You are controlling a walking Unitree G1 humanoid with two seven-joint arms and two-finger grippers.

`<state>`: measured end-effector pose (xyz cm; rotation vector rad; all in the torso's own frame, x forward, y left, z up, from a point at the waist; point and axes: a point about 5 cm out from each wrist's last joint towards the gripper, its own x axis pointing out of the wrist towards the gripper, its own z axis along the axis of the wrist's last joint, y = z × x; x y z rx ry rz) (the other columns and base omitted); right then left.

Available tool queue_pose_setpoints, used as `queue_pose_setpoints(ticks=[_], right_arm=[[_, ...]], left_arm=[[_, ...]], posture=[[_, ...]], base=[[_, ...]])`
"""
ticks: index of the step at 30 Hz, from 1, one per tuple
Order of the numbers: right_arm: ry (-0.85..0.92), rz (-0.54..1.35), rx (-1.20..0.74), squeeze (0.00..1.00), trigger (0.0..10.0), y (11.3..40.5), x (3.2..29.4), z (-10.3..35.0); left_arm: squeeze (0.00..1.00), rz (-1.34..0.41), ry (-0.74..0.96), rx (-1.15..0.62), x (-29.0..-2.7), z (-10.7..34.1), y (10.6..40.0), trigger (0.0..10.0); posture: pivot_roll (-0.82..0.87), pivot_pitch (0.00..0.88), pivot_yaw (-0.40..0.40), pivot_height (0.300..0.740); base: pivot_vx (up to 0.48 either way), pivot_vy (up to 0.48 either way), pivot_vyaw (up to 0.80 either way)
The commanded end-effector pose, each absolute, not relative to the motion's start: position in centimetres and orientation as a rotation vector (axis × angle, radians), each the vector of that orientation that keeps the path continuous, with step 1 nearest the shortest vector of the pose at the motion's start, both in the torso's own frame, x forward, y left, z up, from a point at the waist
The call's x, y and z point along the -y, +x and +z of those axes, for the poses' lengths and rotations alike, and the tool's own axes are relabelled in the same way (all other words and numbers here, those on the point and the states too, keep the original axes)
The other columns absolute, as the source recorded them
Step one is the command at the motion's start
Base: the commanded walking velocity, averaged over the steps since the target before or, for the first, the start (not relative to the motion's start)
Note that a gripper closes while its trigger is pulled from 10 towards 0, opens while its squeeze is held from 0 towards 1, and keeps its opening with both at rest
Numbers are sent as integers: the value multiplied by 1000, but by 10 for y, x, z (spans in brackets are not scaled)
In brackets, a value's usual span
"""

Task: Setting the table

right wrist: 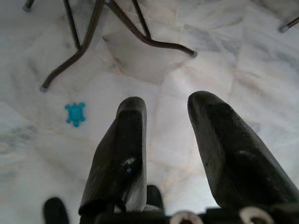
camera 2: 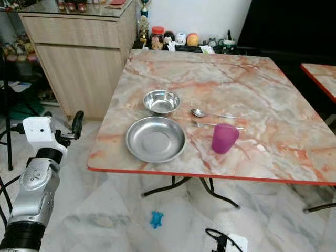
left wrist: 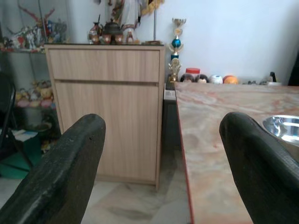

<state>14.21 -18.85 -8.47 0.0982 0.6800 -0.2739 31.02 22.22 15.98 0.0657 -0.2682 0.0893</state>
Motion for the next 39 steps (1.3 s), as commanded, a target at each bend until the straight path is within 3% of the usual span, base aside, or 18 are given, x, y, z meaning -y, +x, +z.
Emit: queue_pose_setpoints(ticks=[1,9,13,22,29,39], right_arm=[[95,-283,-682,0,10000,141,192,-85],[100,-287,-691,0,10000,141,196,-85],[111,-287,-692,0,10000,140,197,-86],[123,-282,-740,0,10000,137,196,-89],[136,-281,-771,0,10000,134,196,-92],[138,-275,-779,0,10000,134,197,-92]], left_arm=[[0,50,71,302,-213,168,311,10000],[0,44,55,296,-211,171,314,10000],[0,38,56,298,-210,173,315,10000],[0,36,60,315,-208,177,315,10000],[0,-5,64,307,-202,176,314,10000],[0,-36,40,293,-195,173,312,10000]], posture=[[149,0,-51,740],[149,0,-49,740],[151,0,-48,740],[155,0,-47,740],[155,0,-46,740],[156,0,-49,740]], base=[[0,0,-744],[0,0,-605],[0,451,0],[0,0,0],[0,0,-731],[0,0,0]])
